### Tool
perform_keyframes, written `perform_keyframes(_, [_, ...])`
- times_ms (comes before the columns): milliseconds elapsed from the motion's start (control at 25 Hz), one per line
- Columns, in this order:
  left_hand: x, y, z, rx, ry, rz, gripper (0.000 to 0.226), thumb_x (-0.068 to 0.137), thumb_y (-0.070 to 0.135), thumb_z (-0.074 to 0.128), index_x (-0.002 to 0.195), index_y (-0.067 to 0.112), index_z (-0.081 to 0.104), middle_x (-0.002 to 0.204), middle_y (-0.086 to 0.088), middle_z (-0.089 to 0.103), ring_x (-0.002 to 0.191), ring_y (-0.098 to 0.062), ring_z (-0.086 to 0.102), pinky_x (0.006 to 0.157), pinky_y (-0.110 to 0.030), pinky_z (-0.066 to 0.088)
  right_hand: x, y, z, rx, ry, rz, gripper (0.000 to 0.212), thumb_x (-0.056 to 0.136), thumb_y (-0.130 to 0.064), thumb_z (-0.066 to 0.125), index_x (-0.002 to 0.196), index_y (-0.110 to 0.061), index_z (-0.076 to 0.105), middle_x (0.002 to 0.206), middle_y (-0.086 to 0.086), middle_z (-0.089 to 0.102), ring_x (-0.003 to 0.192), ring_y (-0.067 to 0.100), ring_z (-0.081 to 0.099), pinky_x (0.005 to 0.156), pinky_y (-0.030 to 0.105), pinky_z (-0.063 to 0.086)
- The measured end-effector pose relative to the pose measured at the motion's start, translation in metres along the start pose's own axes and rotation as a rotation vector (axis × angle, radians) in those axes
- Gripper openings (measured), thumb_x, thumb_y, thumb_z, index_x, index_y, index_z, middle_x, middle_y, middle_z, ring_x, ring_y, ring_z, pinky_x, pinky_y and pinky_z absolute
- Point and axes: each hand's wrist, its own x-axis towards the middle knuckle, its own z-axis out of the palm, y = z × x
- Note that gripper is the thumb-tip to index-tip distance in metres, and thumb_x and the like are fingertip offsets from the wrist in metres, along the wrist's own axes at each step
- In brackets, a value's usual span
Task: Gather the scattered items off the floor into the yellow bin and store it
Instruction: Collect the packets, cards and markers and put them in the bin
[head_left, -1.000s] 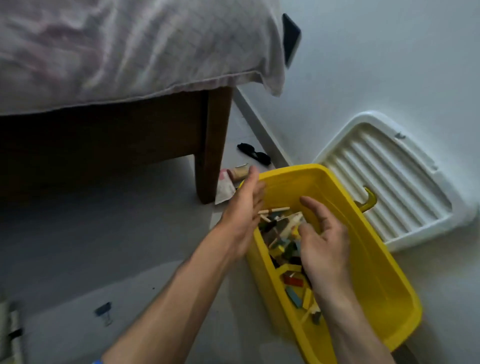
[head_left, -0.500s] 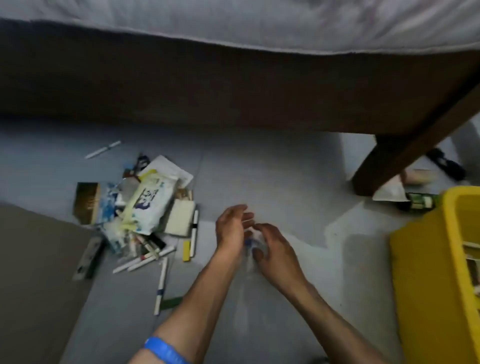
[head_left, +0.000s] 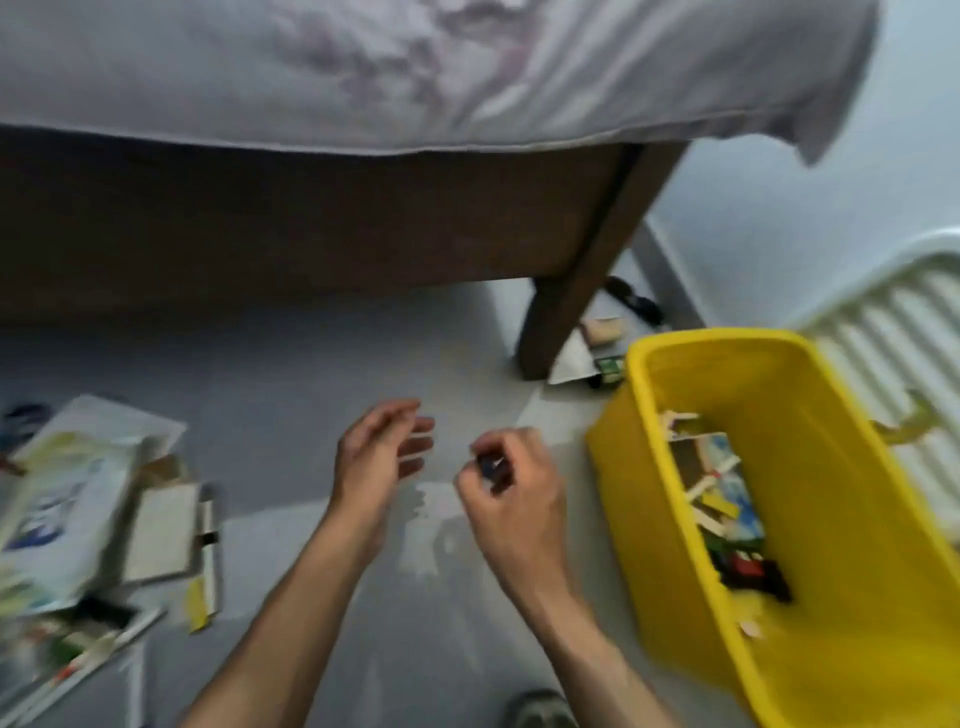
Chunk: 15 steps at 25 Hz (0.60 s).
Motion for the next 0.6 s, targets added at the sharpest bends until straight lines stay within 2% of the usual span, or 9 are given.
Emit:
perform_keyframes(80, [-0.014,0.034,0.054,0.012,-0.242,0.098,0.022,0.099,0.015,0.050,0.111,0.018,0.068,0.100,-0.004,0.075,0.090,-0.018,0.070,0.081,-0.029,0.054,0.021,-0.006,-0.071,-0.035,0.372,-0.063,0.019,0.080,-0.021,0.066,0.093,-0.031,0.058,0.090,-0.013,0.054,0.080,0.006,0.058,0.069,0.012,0.045])
perform_keyframes(120, [-0.024,0.046,0.079,0.016,-0.337,0.126,0.022,0.099,0.016,0.051,0.113,0.020,0.067,0.104,-0.003,0.075,0.094,-0.016,0.070,0.084,-0.028,0.053,0.028,-0.004,-0.102,-0.099,0.481,-0.055,0.018,0.083,-0.021,0.067,0.096,-0.029,0.058,0.092,-0.011,0.055,0.083,0.007,0.058,0.071,0.018,0.048])
perform_keyframes(160, [-0.032,0.052,0.097,0.029,-0.410,0.145,0.024,0.098,0.017,0.051,0.117,0.020,0.066,0.108,-0.002,0.074,0.098,-0.012,0.069,0.085,-0.025,0.053,0.031,0.000,-0.124,-0.179,0.518,-0.013,0.016,0.085,-0.022,0.069,0.098,-0.024,0.060,0.096,-0.007,0.057,0.086,0.011,0.058,0.074,0.027,0.050])
perform_keyframes(240, [-0.041,0.054,0.118,0.058,-0.497,0.165,0.028,0.098,0.016,0.052,0.124,0.020,0.063,0.115,0.002,0.070,0.101,0.000,0.066,0.082,-0.014,0.052,0.034,0.006,-0.140,-0.368,0.488,0.105,0.020,0.088,-0.030,0.069,0.103,-0.018,0.064,0.105,0.001,0.060,0.096,0.018,0.055,0.081,0.040,0.048])
perform_keyframes(320, [-0.040,0.044,0.112,0.069,-0.471,0.156,0.030,0.096,0.015,0.055,0.125,0.020,0.063,0.116,0.007,0.068,0.100,0.006,0.064,0.079,-0.009,0.050,0.032,0.008,-0.122,-0.423,0.425,0.058,0.020,0.089,-0.031,0.066,0.103,-0.018,0.065,0.107,0.002,0.061,0.099,0.019,0.052,0.084,0.039,0.043])
perform_keyframes(400, [-0.031,0.030,0.076,0.084,-0.324,0.150,0.026,0.095,0.015,0.057,0.118,0.024,0.065,0.115,0.004,0.069,0.104,-0.003,0.065,0.086,-0.015,0.051,0.025,0.001,-0.072,-0.325,0.274,-0.103,0.014,0.088,-0.025,0.062,0.100,-0.019,0.064,0.102,-0.001,0.061,0.096,0.015,0.052,0.083,0.029,0.039])
perform_keyframes(440, [-0.025,0.023,0.048,0.091,-0.219,0.142,0.024,0.095,0.014,0.057,0.115,0.025,0.066,0.116,0.001,0.069,0.106,-0.009,0.065,0.090,-0.021,0.051,0.017,-0.007,-0.037,-0.258,0.140,-0.160,0.014,0.087,-0.023,0.061,0.101,-0.020,0.063,0.101,-0.002,0.060,0.095,0.013,0.052,0.082,0.025,0.038])
perform_keyframes(600, [-0.008,-0.011,-0.075,0.079,0.149,0.072,0.023,0.093,0.009,0.056,0.110,0.021,0.068,0.112,-0.007,0.070,0.105,-0.022,0.065,0.092,-0.033,0.052,-0.039,-0.032,0.093,-0.092,-0.530,-0.190,0.021,0.087,-0.013,0.064,0.108,-0.015,0.063,0.106,0.002,0.062,0.097,0.021,0.058,0.079,0.028,0.044])
